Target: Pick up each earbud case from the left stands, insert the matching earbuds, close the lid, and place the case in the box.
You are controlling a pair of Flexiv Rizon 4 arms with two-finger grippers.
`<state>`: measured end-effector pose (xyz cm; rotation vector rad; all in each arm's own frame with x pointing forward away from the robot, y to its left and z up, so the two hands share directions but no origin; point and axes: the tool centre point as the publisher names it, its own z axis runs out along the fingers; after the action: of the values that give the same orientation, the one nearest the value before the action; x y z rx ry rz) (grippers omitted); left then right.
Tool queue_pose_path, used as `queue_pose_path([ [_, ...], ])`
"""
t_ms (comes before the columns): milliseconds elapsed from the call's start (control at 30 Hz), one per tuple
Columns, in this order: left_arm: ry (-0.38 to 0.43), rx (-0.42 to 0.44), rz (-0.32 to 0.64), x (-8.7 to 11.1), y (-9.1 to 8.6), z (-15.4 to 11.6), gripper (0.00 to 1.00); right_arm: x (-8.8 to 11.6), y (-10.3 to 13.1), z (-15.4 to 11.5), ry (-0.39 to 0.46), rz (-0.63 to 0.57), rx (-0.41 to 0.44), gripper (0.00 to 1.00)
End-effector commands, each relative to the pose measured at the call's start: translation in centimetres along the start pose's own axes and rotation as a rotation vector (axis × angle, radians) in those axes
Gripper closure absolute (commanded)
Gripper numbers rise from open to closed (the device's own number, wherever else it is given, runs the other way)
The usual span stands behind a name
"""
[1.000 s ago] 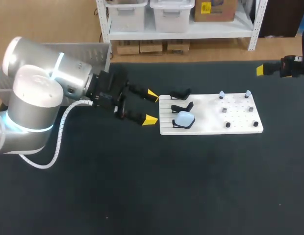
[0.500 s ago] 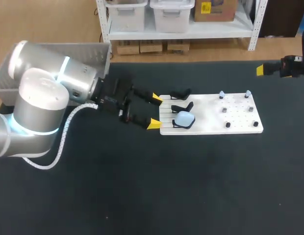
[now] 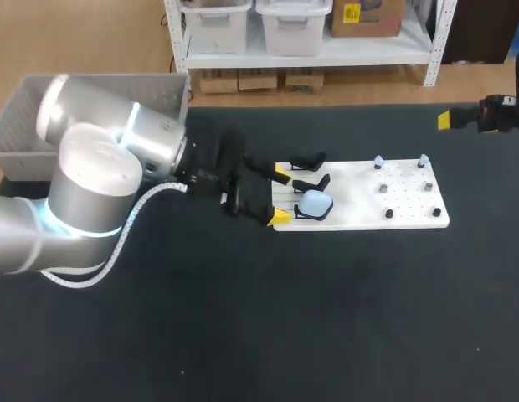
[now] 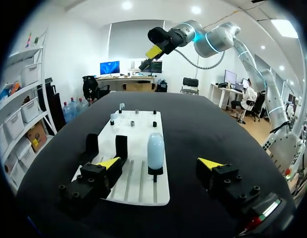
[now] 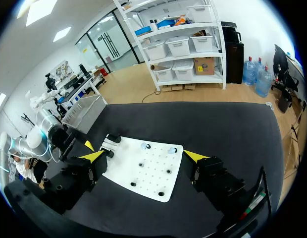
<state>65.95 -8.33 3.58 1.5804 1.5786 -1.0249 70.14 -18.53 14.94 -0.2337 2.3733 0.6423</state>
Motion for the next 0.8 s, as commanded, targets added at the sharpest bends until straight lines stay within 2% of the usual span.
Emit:
queue_pose_path([
  [33, -0.005, 0.0, 0.005, 0.2, 0.0, 0.8, 0.0, 0.0, 0.0, 0.0, 0.0, 0.0, 0.0, 0.0],
  [333, -0.022, 0.019, 0.006, 0.3, 0.5, 2.1, 0.01, 0.0, 0.0, 0.0, 0.0, 0.0, 0.0, 0.0],
  [400, -0.023, 0.024, 0.008, 0.3, 0.6, 2.3, 0.09, 0.0, 0.0, 0.0, 0.0, 0.0, 0.0, 0.0],
  [467, -0.024, 0.027, 0.008, 0.3, 0.7, 2.5, 0.26, 0.0, 0.0, 0.0, 0.0, 0.0, 0.0, 0.0],
  [500, -0.024, 0.029, 0.008, 0.3, 0.7, 2.6, 0.31, 0.0, 0.0, 0.0, 0.0, 0.0, 0.0, 0.0],
  [600, -0.025, 0.035, 0.007, 0.4, 0.9, 2.8, 0.4, 0.0, 0.0, 0.0, 0.0, 0.0, 0.0, 0.0],
  [633, -0.025, 0.036, 0.007, 0.4, 0.9, 2.9, 0.5, 0.0, 0.0, 0.0, 0.0, 0.0, 0.0, 0.0],
  [800, -0.027, 0.04, 0.008, 0.4, 1.2, 3.1, 0.51, 0.0, 0.0, 0.0, 0.0, 0.0, 0.0, 0.0],
])
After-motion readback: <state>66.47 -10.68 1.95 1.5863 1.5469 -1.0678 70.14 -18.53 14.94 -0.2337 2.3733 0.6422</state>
